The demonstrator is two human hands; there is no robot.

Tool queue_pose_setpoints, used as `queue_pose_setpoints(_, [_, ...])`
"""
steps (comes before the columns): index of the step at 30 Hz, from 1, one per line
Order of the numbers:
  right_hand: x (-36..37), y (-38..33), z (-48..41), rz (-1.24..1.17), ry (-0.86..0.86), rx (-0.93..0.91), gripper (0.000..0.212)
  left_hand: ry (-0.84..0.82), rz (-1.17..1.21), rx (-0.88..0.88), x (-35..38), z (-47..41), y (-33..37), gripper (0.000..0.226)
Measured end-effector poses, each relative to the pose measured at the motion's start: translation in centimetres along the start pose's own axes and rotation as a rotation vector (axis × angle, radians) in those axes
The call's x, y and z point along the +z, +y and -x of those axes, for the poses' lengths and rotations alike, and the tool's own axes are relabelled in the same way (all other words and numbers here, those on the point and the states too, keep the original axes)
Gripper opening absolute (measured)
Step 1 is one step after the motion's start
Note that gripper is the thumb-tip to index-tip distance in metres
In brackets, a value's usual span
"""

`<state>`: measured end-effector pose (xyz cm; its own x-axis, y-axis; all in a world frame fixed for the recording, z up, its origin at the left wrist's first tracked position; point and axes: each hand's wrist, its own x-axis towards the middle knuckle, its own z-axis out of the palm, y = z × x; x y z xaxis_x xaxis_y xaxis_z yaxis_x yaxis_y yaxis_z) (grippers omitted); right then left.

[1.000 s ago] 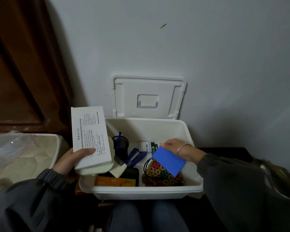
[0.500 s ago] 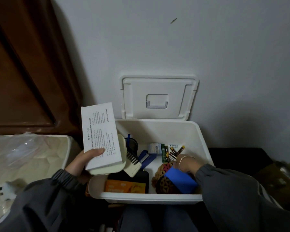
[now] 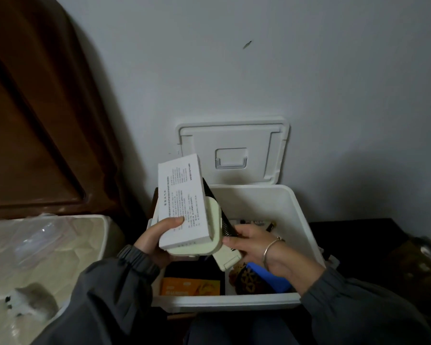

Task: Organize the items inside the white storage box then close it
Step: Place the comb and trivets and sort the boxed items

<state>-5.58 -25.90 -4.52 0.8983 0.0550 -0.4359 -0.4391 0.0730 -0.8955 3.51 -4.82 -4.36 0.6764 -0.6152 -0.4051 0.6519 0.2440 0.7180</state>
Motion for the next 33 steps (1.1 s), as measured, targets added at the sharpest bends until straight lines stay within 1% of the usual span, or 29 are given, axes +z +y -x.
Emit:
queue_pose_setpoints(1, [-0.2, 0.3, 0.2, -0.084, 0.019, 0.008, 0.015, 0.003, 0.014, -0.003, 0.1, 0.1, 0.0, 0.084])
queue_pose_setpoints(2, [-0.4, 0.6, 0.3, -0.174, 0.046, 0.014, 0.015, 0.003, 0.037, 0.004, 0.1, 0.2, 0.0, 0.077])
queue_pose_setpoints(4, [-0.9, 1.0, 0.7, -0.333, 0.120, 0.019, 0.016, 0.009, 0.094, 0.050, -0.1, 0.5, -0.1, 0.055])
queue_pose_setpoints(5, [-1.3, 1.1, 0.9, -0.392, 0.151, 0.016, 0.016, 0.009, 0.116, 0.072, -0.2, 0.7, -0.2, 0.049])
queue_pose_setpoints(7, [-1.9, 1.4, 1.3, -0.474, 0.184, 0.000, 0.017, 0.001, 0.143, 0.080, -0.6, 1.2, -0.5, 0.043])
queue_pose_setpoints(10, [-3.0, 1.7, 1.6, -0.521, 0.185, -0.031, 0.026, 0.000, 0.149, 0.044, -0.8, 1.8, -1.0, 0.045])
queue_pose_setpoints(12, [-3.7, 1.9, 1.5, -0.434, 0.218, -0.041, 0.026, 0.000, 0.150, 0.039, -1.0, 2.0, -1.4, 0.047])
queue_pose_setpoints(16, [-5.4, 2.1, 0.4, -0.069, 0.366, -0.036, 0.025, 0.011, 0.168, 0.032, -1.5, 2.2, -1.7, 0.047])
queue_pose_setpoints(20, [-7.3, 2.8, -1.9, 0.533, 0.505, -0.009, 0.032, 0.020, 0.177, 0.010, -2.2, 2.3, -1.8, 0.041])
queue_pose_setpoints(23, [-8.1, 3.1, -3.2, 0.814, 0.493, 0.070, 0.035, 0.043, 0.154, -0.008, -2.3, 2.6, -2.0, 0.040])
queue_pose_setpoints(25, [-8.5, 3.5, -4.0, 0.891, 0.493, 0.151, 0.045, 0.046, 0.164, -0.010, -2.3, 2.7, -2.2, 0.041])
queue_pose_setpoints(27, [-8.4, 3.5, -4.4, 0.896, 0.510, 0.198, 0.052, 0.051, 0.181, -0.011, -2.1, 2.8, -2.3, 0.042])
queue_pose_setpoints(29, [-8.0, 3.0, -4.6, 0.880, 0.498, 0.272, 0.058, 0.055, 0.178, -0.015, -2.0, 2.9, -2.3, 0.042])
queue_pose_setpoints(31, [-7.6, 2.2, -4.6, 0.852, 0.450, 0.389, 0.062, 0.060, 0.175, -0.023, -2.1, 2.8, -2.4, 0.044])
queue_pose_setpoints(33, [-7.7, 1.7, -4.5, 0.738, 0.403, 0.470, 0.061, 0.075, 0.185, -0.034, -2.2, 2.6, -2.6, 0.045])
